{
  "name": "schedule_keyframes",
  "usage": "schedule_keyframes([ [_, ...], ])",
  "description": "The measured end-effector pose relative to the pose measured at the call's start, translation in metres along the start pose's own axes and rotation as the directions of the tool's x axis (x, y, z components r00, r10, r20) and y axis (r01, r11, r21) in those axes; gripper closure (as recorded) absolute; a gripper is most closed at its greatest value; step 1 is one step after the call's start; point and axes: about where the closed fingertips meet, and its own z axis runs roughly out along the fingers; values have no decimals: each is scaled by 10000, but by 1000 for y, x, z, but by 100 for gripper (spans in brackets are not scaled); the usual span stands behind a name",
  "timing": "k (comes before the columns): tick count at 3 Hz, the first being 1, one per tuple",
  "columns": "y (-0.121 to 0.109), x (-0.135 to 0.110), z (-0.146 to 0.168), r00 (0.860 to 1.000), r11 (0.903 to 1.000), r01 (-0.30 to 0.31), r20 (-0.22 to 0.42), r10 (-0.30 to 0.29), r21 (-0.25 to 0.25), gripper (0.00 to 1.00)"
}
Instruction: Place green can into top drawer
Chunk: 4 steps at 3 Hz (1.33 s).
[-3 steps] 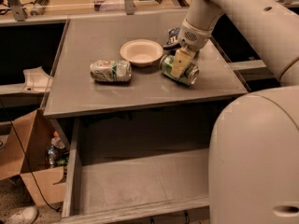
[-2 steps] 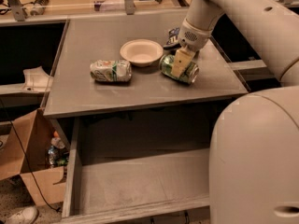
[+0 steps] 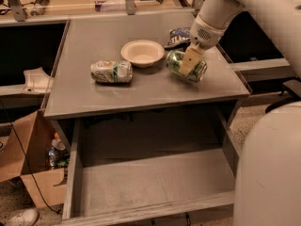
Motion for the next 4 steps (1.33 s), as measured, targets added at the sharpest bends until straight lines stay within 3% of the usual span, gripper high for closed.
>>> schedule_keyframes([
  [1,14,22,-26,9978,9984,440,485,-456,352,100],
  [3,46,74,-39,9900,9913,1177,708,-1217,581,100],
  [4,44,71,-36,9909,9927,1099,722,-1133,496,100],
])
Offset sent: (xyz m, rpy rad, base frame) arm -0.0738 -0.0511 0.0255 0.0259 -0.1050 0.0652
